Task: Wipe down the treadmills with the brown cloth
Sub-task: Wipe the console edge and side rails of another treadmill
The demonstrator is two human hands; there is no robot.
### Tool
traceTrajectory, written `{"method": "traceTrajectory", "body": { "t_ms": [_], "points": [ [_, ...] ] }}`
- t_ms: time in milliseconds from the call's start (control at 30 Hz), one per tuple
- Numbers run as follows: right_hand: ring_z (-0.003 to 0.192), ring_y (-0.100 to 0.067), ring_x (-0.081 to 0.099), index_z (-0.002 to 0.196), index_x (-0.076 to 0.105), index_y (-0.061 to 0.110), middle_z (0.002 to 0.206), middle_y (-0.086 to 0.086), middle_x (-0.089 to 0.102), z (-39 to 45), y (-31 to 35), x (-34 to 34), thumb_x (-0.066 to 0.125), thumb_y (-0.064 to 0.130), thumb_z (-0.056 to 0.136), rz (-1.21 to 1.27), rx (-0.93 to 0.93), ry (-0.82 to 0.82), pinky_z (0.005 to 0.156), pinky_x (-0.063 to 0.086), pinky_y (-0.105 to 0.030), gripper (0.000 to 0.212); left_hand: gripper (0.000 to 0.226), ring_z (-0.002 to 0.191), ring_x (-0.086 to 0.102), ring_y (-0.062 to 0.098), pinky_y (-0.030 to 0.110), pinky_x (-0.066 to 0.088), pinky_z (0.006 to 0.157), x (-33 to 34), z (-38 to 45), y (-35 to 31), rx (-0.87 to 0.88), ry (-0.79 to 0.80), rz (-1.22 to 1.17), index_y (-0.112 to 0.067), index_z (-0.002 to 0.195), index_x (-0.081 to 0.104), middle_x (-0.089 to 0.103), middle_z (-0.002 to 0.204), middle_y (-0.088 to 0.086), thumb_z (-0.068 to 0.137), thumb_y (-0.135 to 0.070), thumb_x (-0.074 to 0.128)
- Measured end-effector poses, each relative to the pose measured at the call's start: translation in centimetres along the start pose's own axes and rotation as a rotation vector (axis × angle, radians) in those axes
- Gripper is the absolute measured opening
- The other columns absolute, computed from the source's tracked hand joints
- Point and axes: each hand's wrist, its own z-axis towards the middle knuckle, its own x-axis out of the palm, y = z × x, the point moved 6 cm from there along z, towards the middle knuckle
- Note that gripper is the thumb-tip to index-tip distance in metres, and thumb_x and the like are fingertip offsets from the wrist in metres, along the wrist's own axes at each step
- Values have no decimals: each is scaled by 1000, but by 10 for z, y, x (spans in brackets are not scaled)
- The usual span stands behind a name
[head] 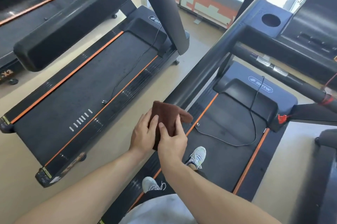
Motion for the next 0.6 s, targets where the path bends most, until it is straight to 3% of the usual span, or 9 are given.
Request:
{"method": "traceTrajectory", "body": {
  "t_ms": [67,167,267,367,433,500,600],
  "points": [
    [124,-3,61,152,47,44,142,20,60,13,15,-1,70,23,97,-1,-55,15,109,47,-26,63,40,117,60,6,37,50,99,3,10,-20,71,2,84,-39,141,55,63,129,-17,105,-47,40],
    [149,-3,33,157,40,39,163,22,34,46,42,-3,62,19,102,-36,-172,30,123,27,-25,62,37,117,61,12,37,51,95,12,32,-52,84,-4,220,-41,140,56,60,136,-20,105,-46,45],
    [155,-2,13,161,32,33,169,19,18,90,74,-9,57,23,106,-122,-225,54,120,15,-19,61,33,109,63,24,39,50,88,32,64,-87,64,37,351,-36,129,61,65,126,-9,104,-48,43],
    [150,4,20,154,47,36,165,20,28,135,102,-28,57,21,106,-97,-264,27,123,17,-22,52,33,110,64,30,39,50,87,59,101,-124,101,41,406,-32,124,63,67,123,-3,103,-49,45],
    [146,3,36,137,66,38,154,23,48,163,122,-46,56,13,104,8,-283,0,124,30,-31,42,32,114,64,28,39,52,90,82,123,-152,140,21,395,-32,127,63,67,128,-5,102,-46,49],
    [137,7,47,123,72,45,141,29,59,184,150,-63,55,9,104,102,-305,-14,119,38,-29,43,32,112,65,25,42,54,92,107,143,-181,169,-18,346,-36,129,61,68,125,-8,101,-46,49],
    [144,9,37,124,68,46,142,31,56,211,210,-90,57,8,103,163,-449,2,122,33,-29,45,32,102,69,19,46,56,86,144,165,-234,290,-69,138,-33,125,62,71,109,-9,101,-44,45]
  ]
}}
